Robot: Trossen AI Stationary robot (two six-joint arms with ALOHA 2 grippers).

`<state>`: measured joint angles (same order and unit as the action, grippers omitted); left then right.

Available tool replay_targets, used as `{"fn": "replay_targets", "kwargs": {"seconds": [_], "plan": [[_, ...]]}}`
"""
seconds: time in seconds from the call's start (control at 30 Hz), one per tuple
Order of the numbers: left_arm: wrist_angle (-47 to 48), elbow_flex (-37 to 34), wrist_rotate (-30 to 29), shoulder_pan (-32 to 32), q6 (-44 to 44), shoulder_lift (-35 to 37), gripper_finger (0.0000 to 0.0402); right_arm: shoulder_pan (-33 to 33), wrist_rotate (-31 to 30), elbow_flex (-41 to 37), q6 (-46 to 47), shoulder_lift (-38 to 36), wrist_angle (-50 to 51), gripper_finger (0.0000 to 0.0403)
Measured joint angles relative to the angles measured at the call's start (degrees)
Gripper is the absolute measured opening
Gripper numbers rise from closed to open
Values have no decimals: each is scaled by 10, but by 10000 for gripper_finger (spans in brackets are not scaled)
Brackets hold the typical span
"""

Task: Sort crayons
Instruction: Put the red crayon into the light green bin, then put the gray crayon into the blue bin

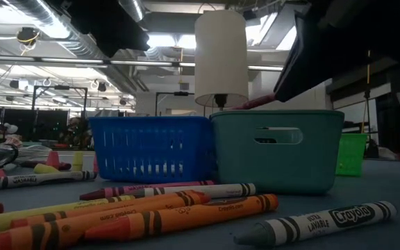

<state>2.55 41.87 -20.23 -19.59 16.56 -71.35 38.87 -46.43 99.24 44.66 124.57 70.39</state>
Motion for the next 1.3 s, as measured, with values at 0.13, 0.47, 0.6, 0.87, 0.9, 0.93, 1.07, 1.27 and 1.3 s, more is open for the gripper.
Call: {"fn": "replay_targets", "kwargs": {"seconds": [0.13, 0.47, 0.6, 0.87, 0.9, 0.93, 1.07, 1.27, 1.3], "plan": [[0, 0, 0, 0, 0, 0, 88, 0, 13, 0, -2, 0, 1, 28], [1, 0, 0, 0, 0, 0, 88, 0, 61, 0, -2, 0, 1, 29], [1, 0, 0, 0, 0, 0, 88, 0, 67, 0, -2, 0, 1, 46], [35, 0, 0, 11, 27, 0, 88, 0, 75, 0, -2, 0, 0, 115], [44, 0, 0, 13, 29, 0, 88, 0, 74, 0, -2, 0, 0, 119], [52, 0, 1, 16, 30, 0, 89, 0, 71, 0, -2, 0, 0, 122], [87, 0, 4, 25, 41, 0, 89, 0, 68, 0, 0, 0, 1, 123], [161, 0, 52, 37, 57, 0, 89, 1, 66, 0, 1, 0, 5, 120], [170, 0, 62, 38, 59, 0, 89, 1, 66, 0, 1, 0, 5, 120]]}}
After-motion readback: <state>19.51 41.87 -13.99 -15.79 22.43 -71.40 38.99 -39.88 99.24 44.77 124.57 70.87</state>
